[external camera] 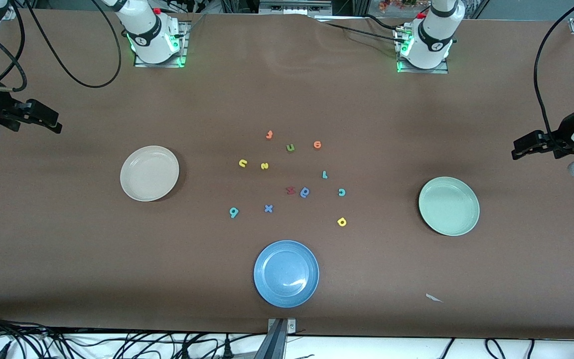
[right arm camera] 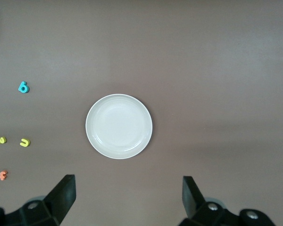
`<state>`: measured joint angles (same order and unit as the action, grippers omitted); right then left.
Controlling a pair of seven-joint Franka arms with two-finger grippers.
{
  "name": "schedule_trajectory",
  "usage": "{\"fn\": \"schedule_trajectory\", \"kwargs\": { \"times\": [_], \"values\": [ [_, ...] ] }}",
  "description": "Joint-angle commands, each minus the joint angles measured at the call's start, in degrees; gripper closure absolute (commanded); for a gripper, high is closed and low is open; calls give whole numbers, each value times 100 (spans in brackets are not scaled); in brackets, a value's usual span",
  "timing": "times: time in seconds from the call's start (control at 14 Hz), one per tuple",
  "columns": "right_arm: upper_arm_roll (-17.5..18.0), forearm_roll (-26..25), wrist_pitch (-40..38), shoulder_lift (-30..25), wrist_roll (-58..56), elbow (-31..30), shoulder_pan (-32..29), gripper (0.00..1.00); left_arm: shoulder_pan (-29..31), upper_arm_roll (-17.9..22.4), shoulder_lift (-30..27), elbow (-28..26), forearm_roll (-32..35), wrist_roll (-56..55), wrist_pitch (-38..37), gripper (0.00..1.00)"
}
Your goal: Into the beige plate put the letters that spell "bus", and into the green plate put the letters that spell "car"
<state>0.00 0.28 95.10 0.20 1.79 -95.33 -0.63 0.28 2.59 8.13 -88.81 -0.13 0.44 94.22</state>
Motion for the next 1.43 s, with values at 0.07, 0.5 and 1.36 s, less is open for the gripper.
{"fn": "schedule_trajectory", "kwargs": {
  "times": [0.07, 0.5, 1.36],
  "values": [
    [-9, 104, 25, 50, -74, 84, -51, 0, 51, -22, -48, -49, 4, 141, -35, 0],
    [61, 60, -44, -28, -74, 58, -25, 0, 51, -22, -48, -49, 4, 141, -35, 0],
    [44, 95, -351, 68, -12, 67, -16, 0, 51, -22, -40, -49, -5, 141, -35, 0]
  ]
}}
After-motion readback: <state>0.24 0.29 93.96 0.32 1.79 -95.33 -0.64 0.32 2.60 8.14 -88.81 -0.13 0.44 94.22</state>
